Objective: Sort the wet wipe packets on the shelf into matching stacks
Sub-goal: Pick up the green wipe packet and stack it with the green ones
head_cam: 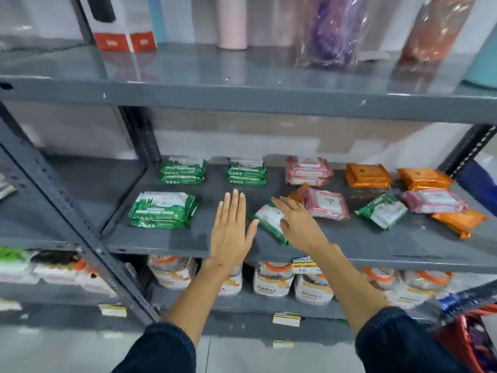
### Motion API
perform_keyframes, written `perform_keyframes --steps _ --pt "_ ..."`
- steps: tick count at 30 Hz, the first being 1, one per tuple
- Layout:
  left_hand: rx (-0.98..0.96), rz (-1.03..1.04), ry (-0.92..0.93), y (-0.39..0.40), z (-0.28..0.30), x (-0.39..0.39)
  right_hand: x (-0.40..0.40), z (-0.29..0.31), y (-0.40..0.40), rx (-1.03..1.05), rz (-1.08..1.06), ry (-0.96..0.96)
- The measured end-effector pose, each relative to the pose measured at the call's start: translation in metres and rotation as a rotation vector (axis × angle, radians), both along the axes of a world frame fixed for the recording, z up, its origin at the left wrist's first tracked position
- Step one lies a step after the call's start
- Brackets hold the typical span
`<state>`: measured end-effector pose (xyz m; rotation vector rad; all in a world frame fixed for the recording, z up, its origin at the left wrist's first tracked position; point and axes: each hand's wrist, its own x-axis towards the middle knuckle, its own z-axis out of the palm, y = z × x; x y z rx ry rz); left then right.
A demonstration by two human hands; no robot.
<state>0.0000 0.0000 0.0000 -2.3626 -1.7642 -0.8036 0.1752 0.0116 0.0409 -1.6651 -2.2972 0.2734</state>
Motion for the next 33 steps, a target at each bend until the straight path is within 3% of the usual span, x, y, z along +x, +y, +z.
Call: perform_keyframes --steps 7,10,14,20,28,33 --pt "-0.245 0.106 0.068 0.027 -0.05 -0.013 0.01 -0.038 0.055 -0.229 0.105 -0.227" --pt "-0.302 0.119 0.06 0.032 -0.064 -0.018 0.009 -0.041 0.067 -0.319 0.121 -0.209" --pt "-0.313 0.138 0.034 0.034 -0.068 -0.022 0.001 -0.033 0.074 -0.383 0.089 -0.169" --pt "-0.323 0.153 0.064 0.029 -0.069 -0.036 -0.026 -0.031 0.076 -0.412 -0.047 -0.307" --pt "-0.363 0.14 0.109 0.021 -0.073 -0.052 -0.045 -0.024 0.061 -0.425 -0.221 -0.141" --pt "-0.364 0.149 0.13 0.023 -0.073 -0.052 -0.056 -0.026 0.067 -0.428 -0.09 -0.131"
